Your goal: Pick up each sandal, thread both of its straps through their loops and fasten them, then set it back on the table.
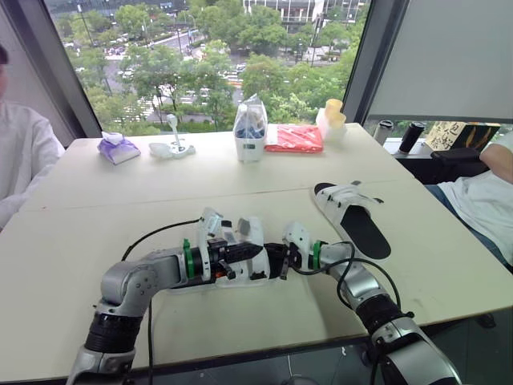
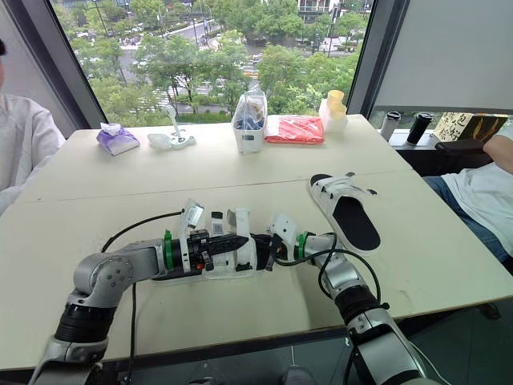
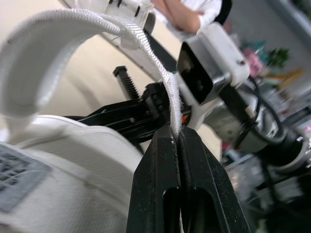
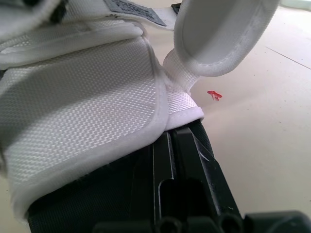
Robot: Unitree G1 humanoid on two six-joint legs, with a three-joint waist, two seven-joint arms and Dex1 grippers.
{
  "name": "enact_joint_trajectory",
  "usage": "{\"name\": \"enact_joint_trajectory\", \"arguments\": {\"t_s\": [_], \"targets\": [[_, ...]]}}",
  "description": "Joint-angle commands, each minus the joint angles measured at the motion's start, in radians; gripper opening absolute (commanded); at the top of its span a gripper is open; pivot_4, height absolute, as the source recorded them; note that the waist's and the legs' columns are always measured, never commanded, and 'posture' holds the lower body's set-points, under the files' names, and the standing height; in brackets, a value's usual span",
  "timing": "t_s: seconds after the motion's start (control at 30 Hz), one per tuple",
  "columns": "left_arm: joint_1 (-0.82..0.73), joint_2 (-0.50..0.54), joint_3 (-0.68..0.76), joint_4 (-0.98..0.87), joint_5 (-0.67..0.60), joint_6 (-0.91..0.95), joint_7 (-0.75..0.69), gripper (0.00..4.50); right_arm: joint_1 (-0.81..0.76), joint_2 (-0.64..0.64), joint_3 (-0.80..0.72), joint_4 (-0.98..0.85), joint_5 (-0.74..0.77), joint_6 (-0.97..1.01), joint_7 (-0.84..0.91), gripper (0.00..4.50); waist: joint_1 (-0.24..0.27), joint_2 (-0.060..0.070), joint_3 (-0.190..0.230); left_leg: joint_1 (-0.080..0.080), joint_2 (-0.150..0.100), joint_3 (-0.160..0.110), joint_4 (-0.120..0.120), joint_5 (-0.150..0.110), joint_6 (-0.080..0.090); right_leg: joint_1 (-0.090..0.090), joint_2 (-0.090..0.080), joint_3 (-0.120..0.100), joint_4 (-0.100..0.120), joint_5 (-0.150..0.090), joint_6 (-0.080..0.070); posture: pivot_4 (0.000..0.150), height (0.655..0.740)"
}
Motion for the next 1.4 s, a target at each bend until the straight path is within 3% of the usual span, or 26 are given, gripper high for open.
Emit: {"name": "enact_joint_trajectory", "arguments": {"t_s": [0.03, 0.2, 0.4, 0.63, 0.9, 1.4], "targets": [[0.014, 0.032, -0.051, -0.022, 0.051, -0.044, -0.037, 0.03, 0.074, 0.01, 0.075, 0.118, -0.091, 0.075, -0.004, 0.0, 0.0, 0.0, 0.0, 0.0, 0.0, 0.0, 0.0, 0.0, 0.0, 0.0, 0.0, 0.0, 0.0, 0.0, 0.0, 0.15, 0.74], [0.017, 0.062, -0.084, -0.025, 0.094, -0.095, -0.07, 0.03, 0.074, 0.011, 0.076, 0.123, -0.092, 0.073, -0.004, 0.0, -0.001, 0.0, 0.0, 0.0, 0.001, 0.0, 0.0, -0.001, -0.001, 0.0, 0.0, 0.0, 0.0, -0.001, -0.001, 0.15, 0.74], [0.025, 0.059, -0.053, -0.069, 0.033, -0.073, -0.111, 0.03, 0.074, 0.013, 0.075, 0.126, -0.093, 0.072, -0.007, 0.0, -0.003, 0.0, 0.0, -0.001, 0.001, 0.0, 0.0, -0.001, -0.001, -0.001, 0.0, 0.0, 0.0, -0.001, -0.001, 0.15, 0.74], [0.017, 0.059, -0.053, -0.077, 0.05, -0.083, -0.104, 0.03, 0.076, 0.015, 0.076, 0.126, -0.094, 0.072, -0.008, 0.0, -0.003, 0.0, 0.0, -0.001, 0.001, 0.0, 0.0, -0.001, -0.001, -0.001, 0.0, 0.0, 0.0, -0.001, -0.001, 0.15, 0.74], [-0.046, -0.025, 0.105, -0.001, -0.082, 0.011, 0.008, 0.03, 0.073, 0.017, 0.079, 0.132, -0.097, 0.07, -0.007, 0.0, -0.005, 0.0, 0.0, 0.0, 0.001, 0.0, 0.0, -0.001, -0.001, -0.001, 0.001, -0.001, 0.0, -0.001, -0.001, 0.15, 0.74], [0.006, -0.012, 0.031, -0.01, -0.029, -0.004, -0.016, 0.03, 0.088, 0.015, 0.077, 0.119, -0.096, 0.076, -0.007, 0.0, -0.008, 0.0, 0.0, 0.0, 0.001, 0.0, 0.0, -0.001, -0.001, -0.001, 0.001, -0.001, 0.0, -0.001, -0.001, 0.15, 0.74]]}}
